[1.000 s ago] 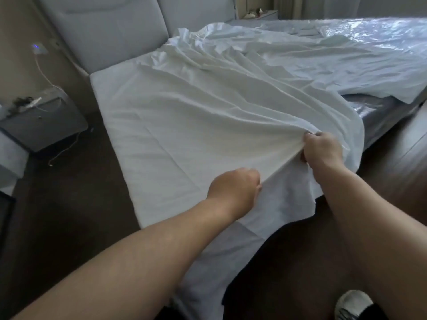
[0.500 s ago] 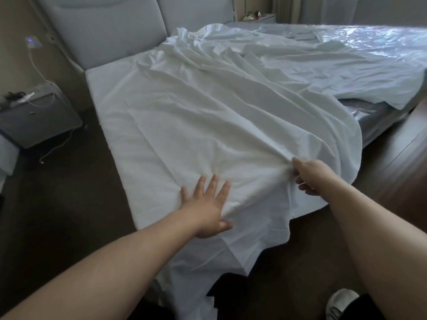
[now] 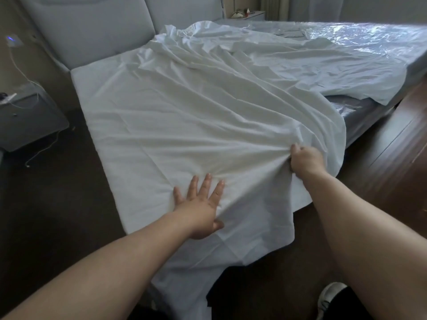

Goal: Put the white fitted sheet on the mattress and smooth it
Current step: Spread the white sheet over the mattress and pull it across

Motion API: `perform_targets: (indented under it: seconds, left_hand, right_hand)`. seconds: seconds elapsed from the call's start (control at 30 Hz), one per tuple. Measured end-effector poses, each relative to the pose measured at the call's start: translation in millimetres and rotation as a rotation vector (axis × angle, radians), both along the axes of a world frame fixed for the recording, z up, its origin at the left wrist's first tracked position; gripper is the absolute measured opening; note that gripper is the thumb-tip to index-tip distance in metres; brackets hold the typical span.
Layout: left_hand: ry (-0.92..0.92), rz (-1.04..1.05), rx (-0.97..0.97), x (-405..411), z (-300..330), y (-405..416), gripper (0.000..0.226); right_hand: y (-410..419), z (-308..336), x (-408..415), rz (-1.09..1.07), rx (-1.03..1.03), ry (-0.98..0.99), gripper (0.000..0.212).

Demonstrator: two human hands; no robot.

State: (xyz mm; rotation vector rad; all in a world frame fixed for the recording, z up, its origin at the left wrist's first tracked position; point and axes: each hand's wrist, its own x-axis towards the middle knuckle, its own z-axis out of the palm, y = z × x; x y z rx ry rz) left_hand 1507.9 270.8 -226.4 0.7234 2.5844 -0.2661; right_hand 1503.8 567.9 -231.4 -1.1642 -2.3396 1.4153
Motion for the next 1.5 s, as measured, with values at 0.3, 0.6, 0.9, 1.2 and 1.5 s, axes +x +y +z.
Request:
perform_targets:
  seconds: [0.3, 0.6, 0.9, 1.2, 1.5]
  left_hand:
    - [0.006, -0.001, 0.000, -2, -5, -2, 0.120]
    - [0.031, -0.036, -0.033, -1, 8, 2, 0.119]
    - [0.115, -0.129, 0.182, -35, 40, 59, 0.080]
    - [0.088, -0.352, 0.310, -113, 20, 192, 0.077]
    - [-0.160, -0.302, 0.128, -133, 82, 231, 0.060]
  right_hand:
    - [21, 18, 16, -0.159, 0.114, 0.307, 0.042]
    - [-20, -11, 42, 0.609, 0.527, -0.201, 0.066]
    - [16, 24, 40, 0.038, 0.091, 0.221, 0.030]
    - [176, 16, -65, -0.144, 0.261, 0.121, 0.043]
    - [204, 36, -100, 0.110, 0.086, -0.225, 0.033]
